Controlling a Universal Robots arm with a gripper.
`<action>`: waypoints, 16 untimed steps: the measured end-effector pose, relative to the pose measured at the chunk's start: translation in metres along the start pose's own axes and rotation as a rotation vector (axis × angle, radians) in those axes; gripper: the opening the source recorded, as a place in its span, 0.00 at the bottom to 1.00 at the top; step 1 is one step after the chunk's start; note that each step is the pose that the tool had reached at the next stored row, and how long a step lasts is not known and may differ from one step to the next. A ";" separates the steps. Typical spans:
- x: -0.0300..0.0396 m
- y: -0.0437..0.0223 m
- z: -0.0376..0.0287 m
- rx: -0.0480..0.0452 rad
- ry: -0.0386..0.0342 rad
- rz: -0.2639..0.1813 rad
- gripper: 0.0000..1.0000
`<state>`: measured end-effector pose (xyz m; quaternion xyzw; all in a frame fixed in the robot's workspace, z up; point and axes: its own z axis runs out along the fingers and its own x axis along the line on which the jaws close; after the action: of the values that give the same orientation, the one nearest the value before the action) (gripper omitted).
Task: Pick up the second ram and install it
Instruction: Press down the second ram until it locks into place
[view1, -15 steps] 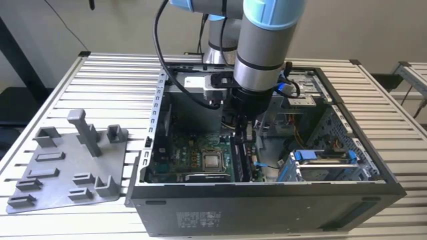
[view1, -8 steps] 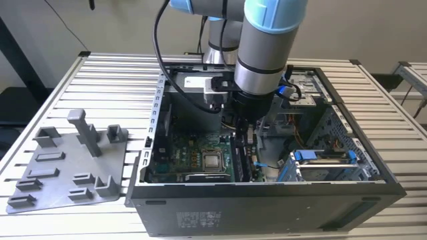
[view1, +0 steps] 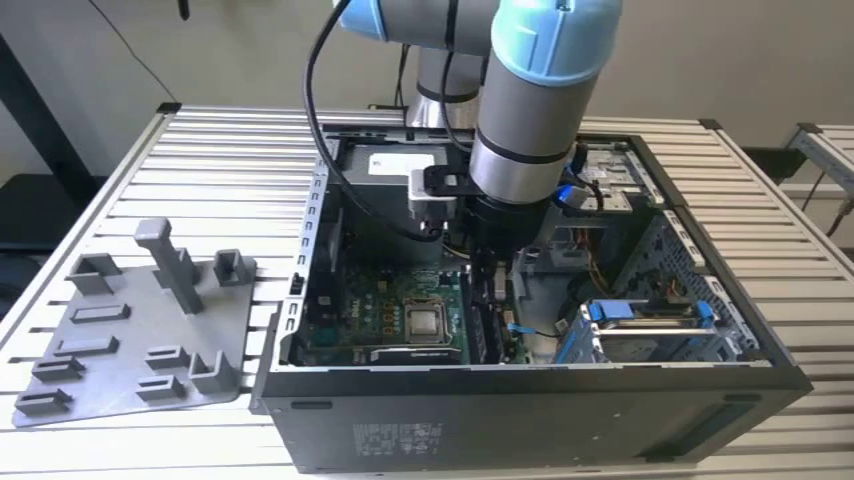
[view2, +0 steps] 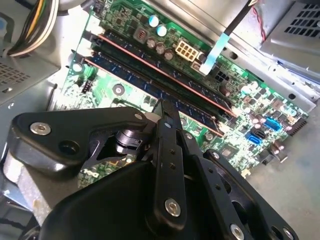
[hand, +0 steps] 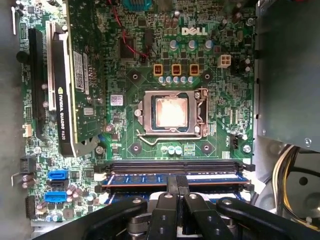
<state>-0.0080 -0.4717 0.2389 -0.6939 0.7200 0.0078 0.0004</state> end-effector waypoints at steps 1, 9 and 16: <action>0.0007 -0.0001 0.0001 -0.0028 -0.0001 0.002 0.11; 0.0061 -0.0023 0.0040 -0.0074 -0.0003 0.004 0.11; 0.0066 -0.0033 0.0172 -0.0085 0.0024 0.004 0.11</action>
<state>-0.0051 -0.4782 0.2216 -0.6925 0.7214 0.0100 -0.0035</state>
